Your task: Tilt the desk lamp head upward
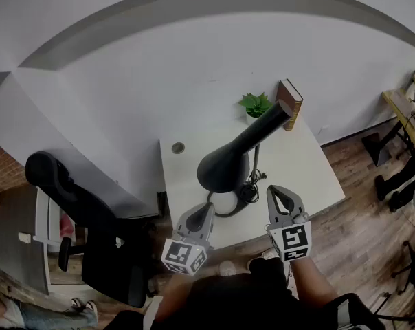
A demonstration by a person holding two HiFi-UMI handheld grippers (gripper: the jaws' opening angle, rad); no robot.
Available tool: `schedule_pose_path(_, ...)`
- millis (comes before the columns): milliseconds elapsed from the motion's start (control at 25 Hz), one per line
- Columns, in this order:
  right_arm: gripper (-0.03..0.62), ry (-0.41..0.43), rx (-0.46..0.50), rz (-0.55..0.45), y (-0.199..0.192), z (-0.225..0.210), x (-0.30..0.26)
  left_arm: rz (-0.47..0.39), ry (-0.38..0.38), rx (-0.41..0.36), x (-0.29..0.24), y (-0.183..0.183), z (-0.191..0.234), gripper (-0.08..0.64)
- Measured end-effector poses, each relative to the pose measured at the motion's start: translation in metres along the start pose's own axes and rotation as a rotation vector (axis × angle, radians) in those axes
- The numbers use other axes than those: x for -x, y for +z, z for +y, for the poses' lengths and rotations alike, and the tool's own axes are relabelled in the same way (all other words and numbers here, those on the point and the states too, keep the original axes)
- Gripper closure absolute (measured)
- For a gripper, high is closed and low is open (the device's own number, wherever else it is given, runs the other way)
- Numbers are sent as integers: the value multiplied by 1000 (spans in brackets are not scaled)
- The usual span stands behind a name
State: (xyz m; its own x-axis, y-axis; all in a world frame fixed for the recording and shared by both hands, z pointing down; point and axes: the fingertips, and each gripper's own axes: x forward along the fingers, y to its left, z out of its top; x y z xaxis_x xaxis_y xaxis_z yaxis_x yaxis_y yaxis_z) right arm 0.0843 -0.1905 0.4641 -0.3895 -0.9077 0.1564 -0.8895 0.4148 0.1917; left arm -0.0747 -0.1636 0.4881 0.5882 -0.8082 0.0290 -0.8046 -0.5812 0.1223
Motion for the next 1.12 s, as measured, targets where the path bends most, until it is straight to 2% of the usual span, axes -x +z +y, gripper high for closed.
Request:
schedule_pose_path(160,592,1,-5,2,0,2,1,-5,-10,5,0,2,-4,552)
schedule_pose_path(360,592,10,42,4,4,8,-2,-1,-6,-47,-1,4,-7,552)
schedule_pose_path(520,592,14,54,5,4,8,-5,-6,-5,-33,-3,5,-6,552)
schedule_pose_path(800,591,45,-12,32,-12,4,-17,15,0,25,-9,-2,1,542)
schedule_pose_path(880,560,44,-24,27,-12,1,-21,32,2,50,-11,-6,4,419)
schedule_pose_path(920,558,45,-31,23,-12,0,-23,35,6,64,-12,-7,7,392)
schedule_pose_path(1000,549,51,-42,17,-12,-1,-29,22,20,98,-12,-7,13,391)
schedule_pose_path(1120,543,62,-28,7,-12,-3,-38,-29,33,200,-15,0,23,390)
